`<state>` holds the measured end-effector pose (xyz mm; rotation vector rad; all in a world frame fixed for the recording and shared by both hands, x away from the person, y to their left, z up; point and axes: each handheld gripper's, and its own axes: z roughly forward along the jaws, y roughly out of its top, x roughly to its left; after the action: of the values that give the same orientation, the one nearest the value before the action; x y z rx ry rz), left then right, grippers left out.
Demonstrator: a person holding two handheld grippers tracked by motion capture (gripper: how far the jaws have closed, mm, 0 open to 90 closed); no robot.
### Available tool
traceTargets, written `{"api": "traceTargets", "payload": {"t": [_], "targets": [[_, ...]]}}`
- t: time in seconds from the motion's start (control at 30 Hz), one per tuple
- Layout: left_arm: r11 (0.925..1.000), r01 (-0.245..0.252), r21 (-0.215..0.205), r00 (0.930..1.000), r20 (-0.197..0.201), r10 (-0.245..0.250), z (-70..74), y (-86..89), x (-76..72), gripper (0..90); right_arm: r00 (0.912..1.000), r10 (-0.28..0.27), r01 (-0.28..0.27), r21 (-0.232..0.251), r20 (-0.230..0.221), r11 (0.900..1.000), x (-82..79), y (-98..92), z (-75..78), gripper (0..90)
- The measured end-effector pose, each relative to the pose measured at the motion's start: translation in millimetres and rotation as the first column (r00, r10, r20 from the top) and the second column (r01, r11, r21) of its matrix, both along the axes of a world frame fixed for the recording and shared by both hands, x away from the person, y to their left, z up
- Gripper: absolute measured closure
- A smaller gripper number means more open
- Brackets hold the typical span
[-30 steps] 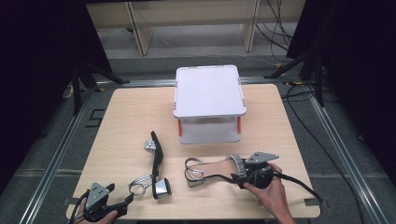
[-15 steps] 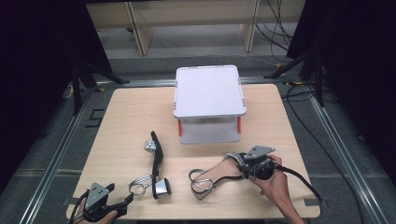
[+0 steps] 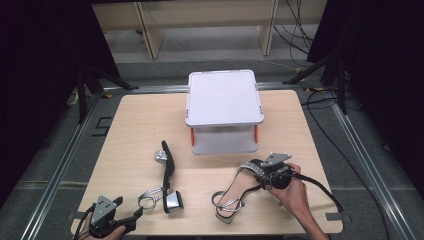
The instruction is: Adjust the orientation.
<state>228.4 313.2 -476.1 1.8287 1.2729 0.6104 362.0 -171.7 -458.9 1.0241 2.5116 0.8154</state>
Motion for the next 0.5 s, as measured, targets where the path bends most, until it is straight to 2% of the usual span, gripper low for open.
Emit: {"api": "traceTargets", "payload": {"t": [0.07, 0.1, 0.17, 0.23, 0.27, 0.37, 0.4, 0.43, 0.5], "targets": [[1.0, 0.001, 0.001, 1.0, 0.0, -0.001, 0.1, 0.1, 0.1, 18.5, 0.9998, 0.02, -0.02, 0.001, 0.009, 1.0, 0.4, -1.8, -0.8, 59.0], [1.0, -0.001, -0.001, 1.0, -0.001, 0.001, -0.1, -0.3, 0.0, 18.5, 0.9995, 0.028, -0.028, -0.002, 0.013, 1.0, 2.3, -4.0, 1.6, 63.1], [1.0, 0.001, 0.001, 1.0, -0.001, -0.001, 0.1, 0.2, 0.0, 18.5, 0.9997, 0.023, -0.023, 0.003, -0.005, 1.0, 4.2, -4.2, 1.8, 63.7], [1.0, -0.002, 0.002, 1.0, -0.003, 0.002, 0.0, -0.3, -0.1, 18.5, 0.9991, 0.042, -0.042, 0.0, -0.001, 0.999, 8.7, -4.4, 1.6, 64.1], [0.9999, 0.008, 0.007, 0.9999, -0.012, -0.008, 0.0, 0.3, 0.1, 18.5, 0.9997, 0.023, -0.023, 0.011, -0.008, 1.0, 9.0, -3.8, 2.0, 64.3], [0.9998, 0.007, 0.019, 0.9999, -0.011, -0.007, 0.2, 0.5, 0.1, 18.5, 0.998, 0.059, -0.06, 0.01, 0.02, 0.998, 19.3, -6.3, 2.7, 64.5], [0.9998, 0.007, 0.019, 0.9999, -0.011, -0.007, 0.2, 0.5, 0.1, 18.4, 0.999, 0.045, -0.045, 0.011, 0.003, 0.999, 20.6, -5.3, 3.1, 64.5], [1.0, -0.002, 0.004, 1.0, -0.005, 0.002, 0.0, -0.3, 0.0, 18.5, 0.9979, 0.062, -0.062, 0.011, 0.02, 0.998, 24.7, -5.1, 2.0, 64.5], [0.9999, 0.003, 0.011, 1.0, -0.007, -0.003, 0.3, 0.6, -0.3, 18.5, 0.997, 0.075, -0.075, 0.008, 0.017, 0.997, 29.9, -5.2, 2.2, 64.6]]}}
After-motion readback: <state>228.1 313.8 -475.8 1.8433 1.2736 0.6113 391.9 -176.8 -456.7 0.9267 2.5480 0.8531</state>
